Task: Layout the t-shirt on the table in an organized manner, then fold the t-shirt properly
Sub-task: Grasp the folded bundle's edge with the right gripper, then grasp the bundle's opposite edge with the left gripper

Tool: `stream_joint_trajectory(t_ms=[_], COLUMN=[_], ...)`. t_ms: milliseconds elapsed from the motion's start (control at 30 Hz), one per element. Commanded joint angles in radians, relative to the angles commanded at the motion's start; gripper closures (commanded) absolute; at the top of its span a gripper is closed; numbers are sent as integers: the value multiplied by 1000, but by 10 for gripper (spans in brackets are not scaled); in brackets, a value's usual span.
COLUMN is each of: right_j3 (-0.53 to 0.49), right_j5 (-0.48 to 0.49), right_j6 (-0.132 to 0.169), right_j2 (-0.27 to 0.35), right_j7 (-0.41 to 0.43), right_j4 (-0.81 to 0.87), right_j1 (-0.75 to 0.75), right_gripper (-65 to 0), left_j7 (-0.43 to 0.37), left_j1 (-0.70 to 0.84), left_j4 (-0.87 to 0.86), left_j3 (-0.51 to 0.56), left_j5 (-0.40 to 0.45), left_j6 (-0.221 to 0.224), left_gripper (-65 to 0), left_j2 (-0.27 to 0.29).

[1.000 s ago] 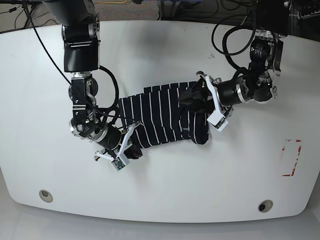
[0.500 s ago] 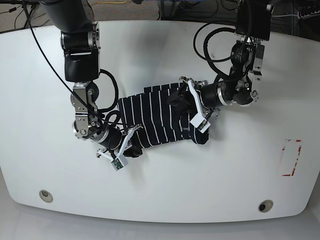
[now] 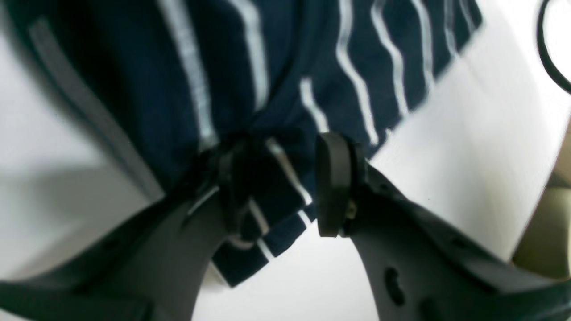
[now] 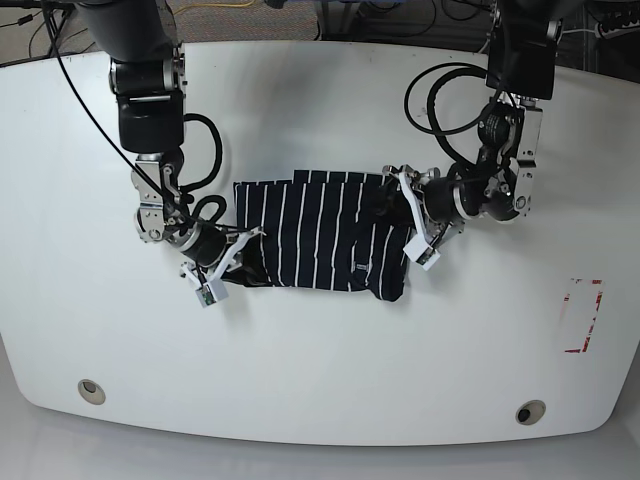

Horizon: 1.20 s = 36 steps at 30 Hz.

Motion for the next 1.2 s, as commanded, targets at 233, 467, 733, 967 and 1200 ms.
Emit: stream_joint_trajectory(t_ms=[233, 467, 733, 967, 1200], right_j3=[80, 86, 84, 83, 81], right_j5=[-5, -5, -9, -6, -6], right_j6=[0, 0, 0, 0, 0], right_j2=[-8, -12, -58, -84, -110], right_j7=[-118, -133, -204, -322, -422], right_j4=[269, 443, 592, 755, 781], right_j1=[-187, -338, -422, -428, -304], right_gripper=[-52, -52, -52, -54, -55], left_j7=[-2, -31, -78, -8, 117], left_j1=[-149, -282, -348, -341, -199], left_j4=[-238, -376, -373, -167, 49], left_j3=[3, 3, 3, -14, -95], left_j5=[35, 147, 149, 97, -60], left_j6=[0, -5, -8, -8, -6], left_gripper=[-221, -221, -221, -218, -218], left_j2=[3, 6, 6, -2, 3])
